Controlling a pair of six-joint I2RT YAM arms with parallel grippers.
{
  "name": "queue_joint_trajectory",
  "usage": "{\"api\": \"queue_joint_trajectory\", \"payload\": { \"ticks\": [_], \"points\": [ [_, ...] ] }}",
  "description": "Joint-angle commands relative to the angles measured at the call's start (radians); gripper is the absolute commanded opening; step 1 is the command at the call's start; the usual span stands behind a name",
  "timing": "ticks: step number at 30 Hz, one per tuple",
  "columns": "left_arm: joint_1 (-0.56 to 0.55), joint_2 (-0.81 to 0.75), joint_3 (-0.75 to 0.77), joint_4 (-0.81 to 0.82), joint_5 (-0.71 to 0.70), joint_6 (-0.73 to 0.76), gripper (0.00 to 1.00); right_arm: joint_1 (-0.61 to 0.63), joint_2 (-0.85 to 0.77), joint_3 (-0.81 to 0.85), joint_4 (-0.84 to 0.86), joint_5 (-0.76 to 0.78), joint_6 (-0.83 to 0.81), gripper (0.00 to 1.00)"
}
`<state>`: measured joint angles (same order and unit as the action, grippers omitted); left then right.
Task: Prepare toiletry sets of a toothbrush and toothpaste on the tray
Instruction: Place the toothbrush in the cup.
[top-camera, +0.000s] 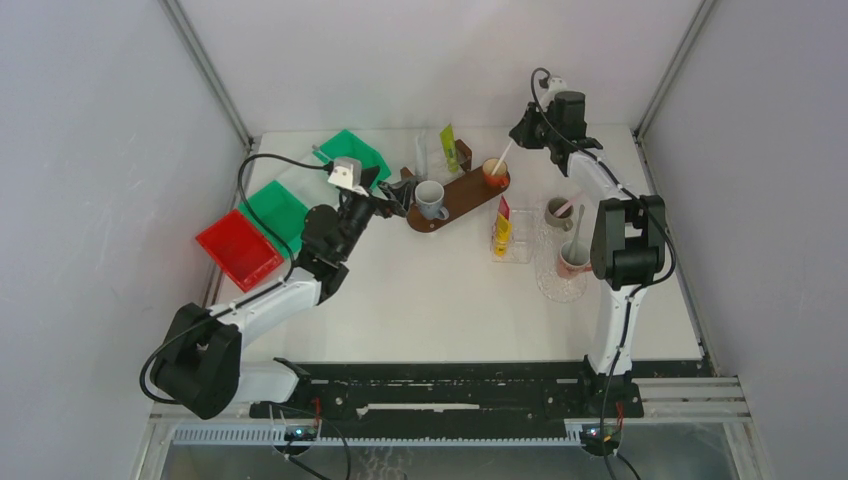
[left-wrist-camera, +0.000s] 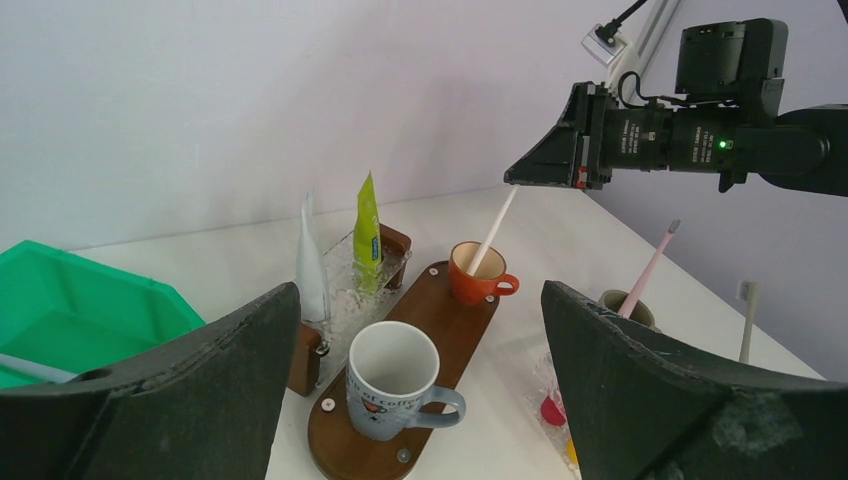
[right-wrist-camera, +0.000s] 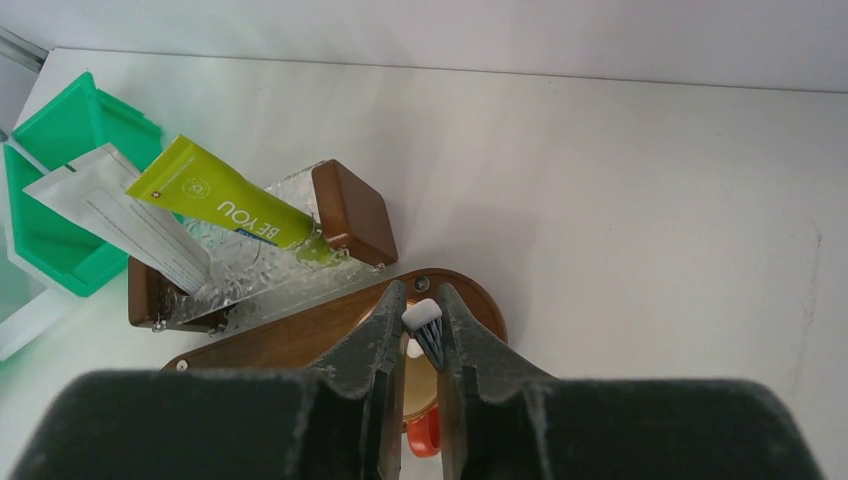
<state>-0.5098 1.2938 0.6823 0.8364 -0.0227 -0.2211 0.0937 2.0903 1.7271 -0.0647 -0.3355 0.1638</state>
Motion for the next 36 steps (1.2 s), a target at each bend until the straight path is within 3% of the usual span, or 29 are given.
{"api": "queue_joint_trajectory", "payload": {
  "ticks": [1, 12, 20, 36],
  "points": [
    [0.005, -0.039, -0.032, 0.066, 0.007, -0.015, 0.94, -0.002, 0.009, 0.047, 0.017, 0.018, 0.004, 0.23],
    [0.005, -0.039, -0.033, 0.069, 0.007, -0.014, 0.94, -0.009, 0.017, 0.049, 0.012, 0.015, 0.010, 0.31],
    [0.005, -0.042, -0.035, 0.070, 0.008, -0.012, 0.94, -0.015, 0.003, 0.049, 0.005, 0.004, 0.008, 0.49],
    [0.005, -0.049, -0.044, 0.075, 0.005, -0.009, 0.94, -0.031, -0.071, -0.027, 0.006, -0.002, -0.002, 0.60]
  ]
}}
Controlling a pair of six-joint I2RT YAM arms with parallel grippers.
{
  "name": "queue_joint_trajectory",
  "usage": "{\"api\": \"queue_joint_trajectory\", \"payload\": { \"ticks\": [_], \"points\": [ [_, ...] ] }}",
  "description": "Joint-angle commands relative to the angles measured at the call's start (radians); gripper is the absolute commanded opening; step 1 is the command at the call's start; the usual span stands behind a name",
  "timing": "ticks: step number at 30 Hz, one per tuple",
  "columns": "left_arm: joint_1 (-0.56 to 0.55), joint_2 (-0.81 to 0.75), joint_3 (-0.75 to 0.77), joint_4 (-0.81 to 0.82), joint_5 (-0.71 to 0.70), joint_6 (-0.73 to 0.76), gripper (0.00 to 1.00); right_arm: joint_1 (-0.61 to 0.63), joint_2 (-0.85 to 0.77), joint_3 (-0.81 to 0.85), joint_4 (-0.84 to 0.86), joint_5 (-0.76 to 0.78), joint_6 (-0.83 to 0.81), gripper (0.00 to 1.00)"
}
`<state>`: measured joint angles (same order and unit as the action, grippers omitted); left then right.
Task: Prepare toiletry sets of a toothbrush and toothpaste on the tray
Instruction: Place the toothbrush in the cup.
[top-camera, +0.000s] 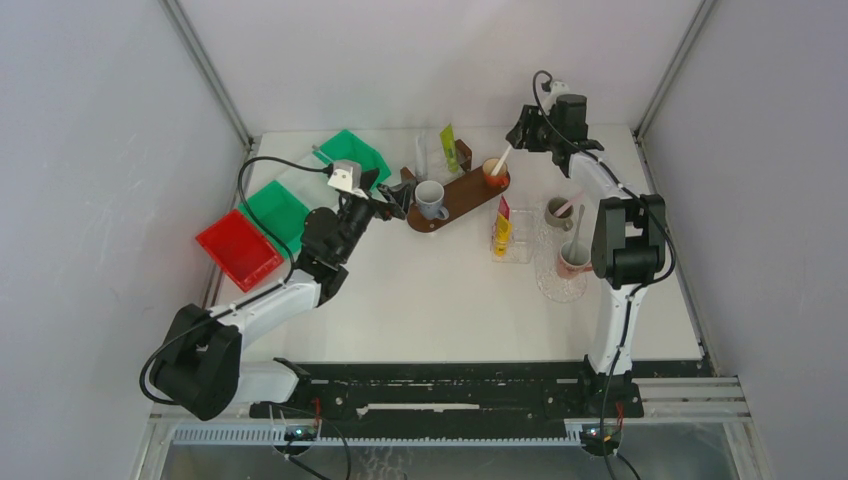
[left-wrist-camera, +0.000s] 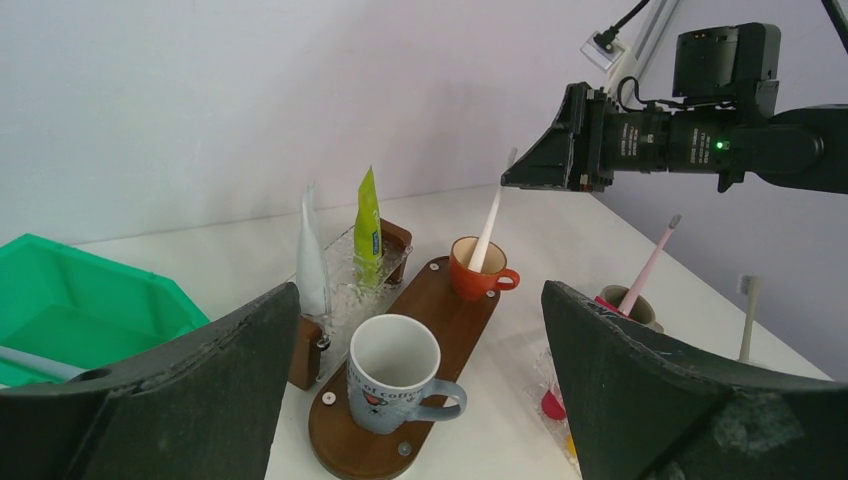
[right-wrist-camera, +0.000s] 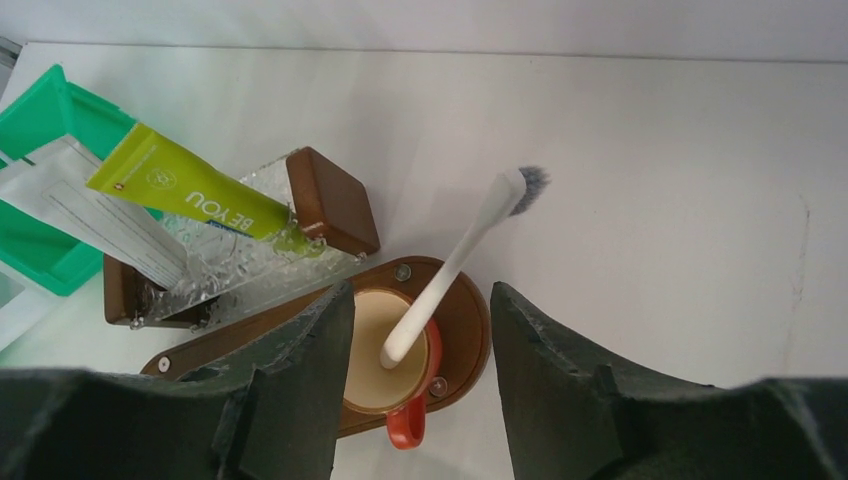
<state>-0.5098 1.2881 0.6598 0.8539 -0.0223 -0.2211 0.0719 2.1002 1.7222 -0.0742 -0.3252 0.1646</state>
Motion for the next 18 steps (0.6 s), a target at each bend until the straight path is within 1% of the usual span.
{"api": "queue_joint_trajectory", "payload": {
  "ticks": [1, 7, 12, 15, 18],
  "points": [
    [0.005, -0.044, -0.023, 0.056, 0.003, -0.009, 0.94, -0.013, -0.093, -0.033, 0.017, -0.015, -0.007, 0.62],
    [0.005, -0.047, -0.027, 0.057, -0.005, -0.006, 0.94, -0.025, -0.193, -0.118, 0.041, -0.037, -0.022, 0.67],
    [0.005, -0.052, -0.032, 0.057, -0.014, -0.004, 0.94, -0.044, -0.303, -0.211, 0.048, -0.097, -0.045, 0.68],
    [0.006, -0.052, -0.032, 0.057, -0.020, -0.003, 0.95, -0.061, -0.389, -0.245, -0.004, -0.197, -0.098, 0.68],
    [0.011, -0.051, -0.033, 0.057, -0.027, -0.006, 0.96, -0.078, -0.472, -0.254, -0.115, -0.355, -0.171, 0.67]
  ]
}}
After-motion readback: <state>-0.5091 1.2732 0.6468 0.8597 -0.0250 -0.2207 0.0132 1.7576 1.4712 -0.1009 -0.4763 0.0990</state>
